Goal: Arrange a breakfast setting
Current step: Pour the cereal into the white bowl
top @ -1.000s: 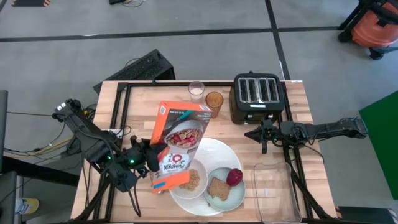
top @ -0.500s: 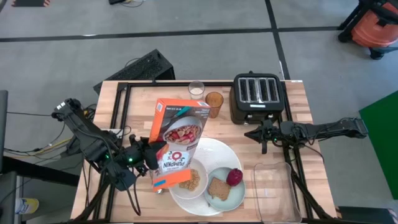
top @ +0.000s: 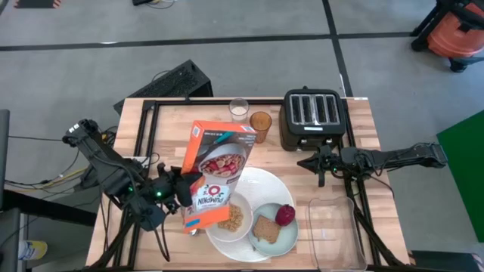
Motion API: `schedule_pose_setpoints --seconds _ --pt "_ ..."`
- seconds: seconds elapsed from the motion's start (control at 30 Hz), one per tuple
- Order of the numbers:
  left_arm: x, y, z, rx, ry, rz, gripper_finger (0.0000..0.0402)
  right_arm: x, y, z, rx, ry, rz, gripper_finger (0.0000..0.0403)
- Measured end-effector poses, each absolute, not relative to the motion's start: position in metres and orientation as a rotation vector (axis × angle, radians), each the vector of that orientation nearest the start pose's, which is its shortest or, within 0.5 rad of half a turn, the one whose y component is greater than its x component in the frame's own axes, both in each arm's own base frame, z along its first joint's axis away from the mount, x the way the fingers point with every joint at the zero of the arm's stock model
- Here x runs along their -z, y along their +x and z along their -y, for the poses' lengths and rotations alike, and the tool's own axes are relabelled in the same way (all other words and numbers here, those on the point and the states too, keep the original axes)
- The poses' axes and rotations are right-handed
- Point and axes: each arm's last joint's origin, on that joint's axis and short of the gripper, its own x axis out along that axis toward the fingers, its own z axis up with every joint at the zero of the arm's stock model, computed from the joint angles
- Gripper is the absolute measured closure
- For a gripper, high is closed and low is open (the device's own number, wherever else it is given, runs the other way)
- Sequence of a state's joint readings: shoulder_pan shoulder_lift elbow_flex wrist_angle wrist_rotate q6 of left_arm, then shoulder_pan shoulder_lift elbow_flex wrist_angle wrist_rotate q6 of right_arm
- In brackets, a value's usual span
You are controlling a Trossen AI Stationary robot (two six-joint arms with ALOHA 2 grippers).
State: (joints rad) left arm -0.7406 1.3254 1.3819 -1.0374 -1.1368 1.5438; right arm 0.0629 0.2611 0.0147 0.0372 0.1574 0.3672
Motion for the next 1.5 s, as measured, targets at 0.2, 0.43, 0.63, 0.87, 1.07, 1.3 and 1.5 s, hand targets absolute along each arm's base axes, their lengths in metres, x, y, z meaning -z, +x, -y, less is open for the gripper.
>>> schedule_pose_setpoints --seconds 0.2,0.43,0.63,0.87,1.07,1.3,1.5 --pt "-0.365 0.196 0.145 0.175 2.079 -0.788 0.03 -0.15 0.111 -0.002 0.131 0.343 -0.188 0.0372" --pt "-0.365 0.196 0.145 0.107 1.942 -0.782 0.03 -0.15 0.112 -0.002 0.131 0.342 -0.189 0.0372" --pt "-0.364 0.194 0.143 0.078 1.877 -0.799 0.03 -0.15 0.111 -0.002 0.131 0.343 -0.188 0.0372" --pt "-0.36 0.189 0.138 0.042 1.737 -0.834 0.03 -0.15 0.112 -0.002 0.131 0.343 -0.189 0.0372" --pt "-0.357 0.186 0.136 0.013 1.539 -0.85 0.03 -0.15 0.112 -0.002 0.131 0.343 -0.189 0.0372" --pt "-0.355 0.184 0.135 -0.054 1.315 -0.844 0.03 -0.15 0.111 -0.002 0.131 0.343 -0.188 0.0372" --pt "-0.362 0.178 0.13 -0.125 1.148 -0.799 0.03 -0.15 0.112 -0.002 0.131 0.343 -0.189 0.0372"
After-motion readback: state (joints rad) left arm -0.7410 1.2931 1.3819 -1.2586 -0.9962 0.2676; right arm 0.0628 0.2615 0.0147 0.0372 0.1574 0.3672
